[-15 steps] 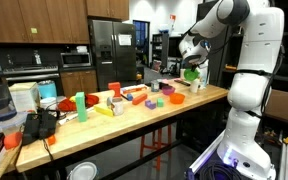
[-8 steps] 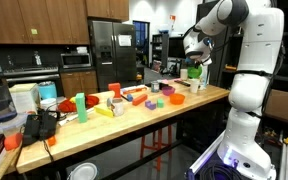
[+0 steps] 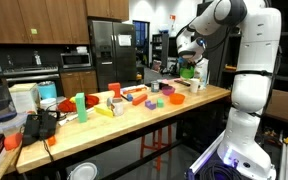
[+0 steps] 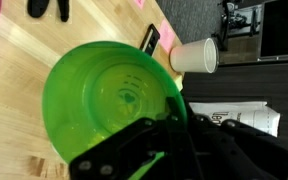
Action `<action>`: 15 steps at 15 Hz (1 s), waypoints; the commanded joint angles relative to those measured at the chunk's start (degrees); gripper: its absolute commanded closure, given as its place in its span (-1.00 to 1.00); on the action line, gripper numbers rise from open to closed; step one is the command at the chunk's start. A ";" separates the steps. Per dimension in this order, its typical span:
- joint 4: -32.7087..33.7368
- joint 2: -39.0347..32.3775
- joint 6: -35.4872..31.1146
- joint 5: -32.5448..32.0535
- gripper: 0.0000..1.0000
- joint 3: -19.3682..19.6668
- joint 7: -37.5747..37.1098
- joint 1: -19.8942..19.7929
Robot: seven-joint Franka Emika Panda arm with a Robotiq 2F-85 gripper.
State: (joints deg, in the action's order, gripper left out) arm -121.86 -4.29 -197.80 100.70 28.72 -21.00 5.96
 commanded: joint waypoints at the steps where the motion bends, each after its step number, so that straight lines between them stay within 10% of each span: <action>1: 1.81 -1.61 -0.20 3.08 0.98 -0.33 3.95 2.70; 4: 1.25 -1.55 -0.17 3.70 0.98 -3.32 4.47 3.54; 5: 0.74 -1.52 -0.20 1.12 0.98 -10.25 2.05 -2.23; 8: 0.86 -3.21 1.22 1.90 0.98 -15.11 0.95 -4.83; 15: 0.44 -7.33 6.23 4.26 0.98 -20.23 -3.28 -9.43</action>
State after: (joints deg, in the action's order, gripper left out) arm -121.71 -10.74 -194.10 103.02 10.17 -22.77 -1.12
